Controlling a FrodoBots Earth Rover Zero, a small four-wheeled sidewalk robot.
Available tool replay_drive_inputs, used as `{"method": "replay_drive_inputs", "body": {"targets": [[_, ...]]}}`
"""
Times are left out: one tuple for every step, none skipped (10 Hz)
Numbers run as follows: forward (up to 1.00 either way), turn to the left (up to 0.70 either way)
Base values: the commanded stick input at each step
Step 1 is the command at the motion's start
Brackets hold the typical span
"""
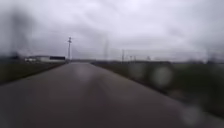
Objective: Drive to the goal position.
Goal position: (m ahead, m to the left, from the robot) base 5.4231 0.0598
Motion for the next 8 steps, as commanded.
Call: {"method": "replay_drive_inputs", "body": {"targets": [[0.7, 0.0], [0.7, 0.0], [0.7, 0.0], [0.7, 0.0], [0.7, 0.0], [0.7, 0.0], [0.7, 0.0], [0.7, 0.0]]}}
